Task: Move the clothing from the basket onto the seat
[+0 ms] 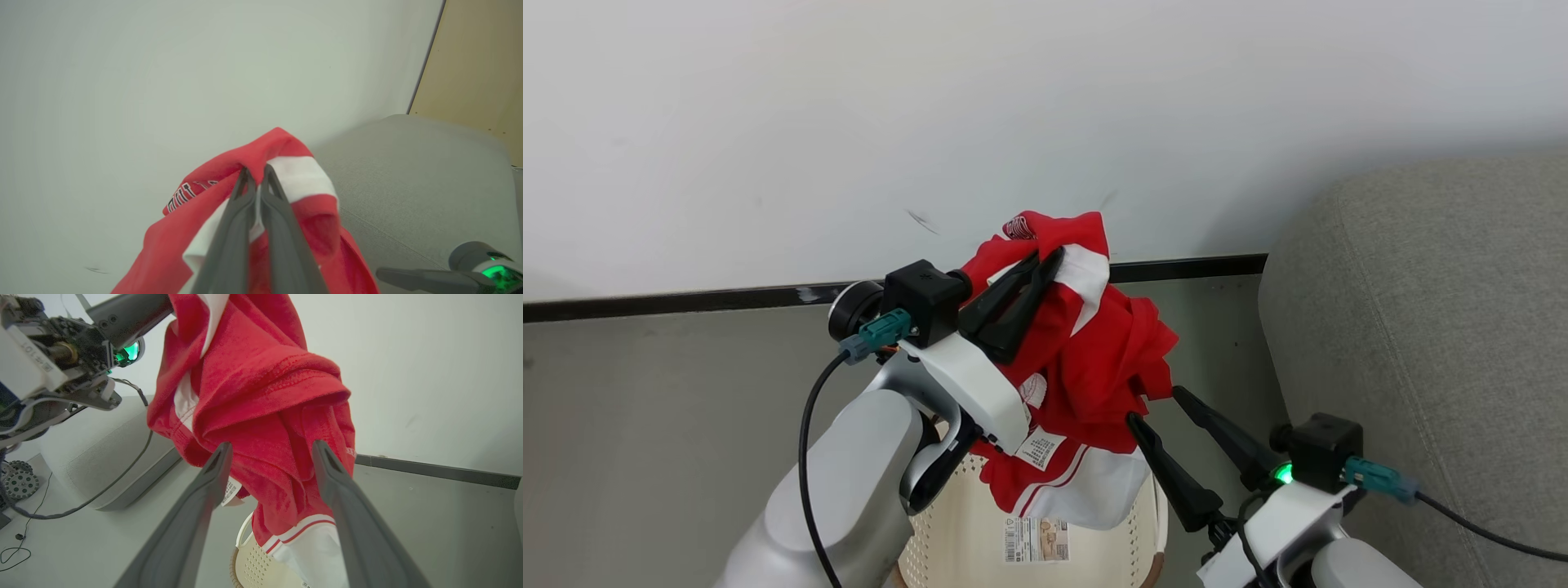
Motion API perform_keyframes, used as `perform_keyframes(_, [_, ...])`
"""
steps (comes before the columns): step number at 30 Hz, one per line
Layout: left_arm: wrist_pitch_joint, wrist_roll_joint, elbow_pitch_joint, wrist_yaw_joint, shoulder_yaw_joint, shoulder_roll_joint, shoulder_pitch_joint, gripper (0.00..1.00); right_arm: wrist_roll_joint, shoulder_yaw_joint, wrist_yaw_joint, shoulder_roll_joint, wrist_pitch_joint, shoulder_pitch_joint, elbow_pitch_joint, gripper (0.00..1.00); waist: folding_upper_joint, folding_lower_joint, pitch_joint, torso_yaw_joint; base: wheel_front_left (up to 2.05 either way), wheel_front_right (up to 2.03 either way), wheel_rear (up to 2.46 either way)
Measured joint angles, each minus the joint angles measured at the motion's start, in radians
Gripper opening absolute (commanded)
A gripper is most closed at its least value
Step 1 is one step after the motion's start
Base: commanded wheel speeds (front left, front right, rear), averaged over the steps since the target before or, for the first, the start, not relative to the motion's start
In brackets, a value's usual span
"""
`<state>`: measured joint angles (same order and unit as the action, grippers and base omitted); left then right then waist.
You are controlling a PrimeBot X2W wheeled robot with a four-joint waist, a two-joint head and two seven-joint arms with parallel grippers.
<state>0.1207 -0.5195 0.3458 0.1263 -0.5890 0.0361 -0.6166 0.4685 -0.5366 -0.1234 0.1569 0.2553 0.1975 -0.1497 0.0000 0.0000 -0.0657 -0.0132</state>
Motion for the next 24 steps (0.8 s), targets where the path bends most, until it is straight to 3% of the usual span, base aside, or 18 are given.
perform_keyframes(24, [-0.051, -0.048, -0.088, 0.000, -0.088, 0.000, 0.009, 0.00, 0.107, -0.212, 0.000, 0.015, 0.000, 0.207, -0.192, 1.00, 0.0000, 0.0000, -0.019, 0.075, 0.00, 0.00, 0.00])
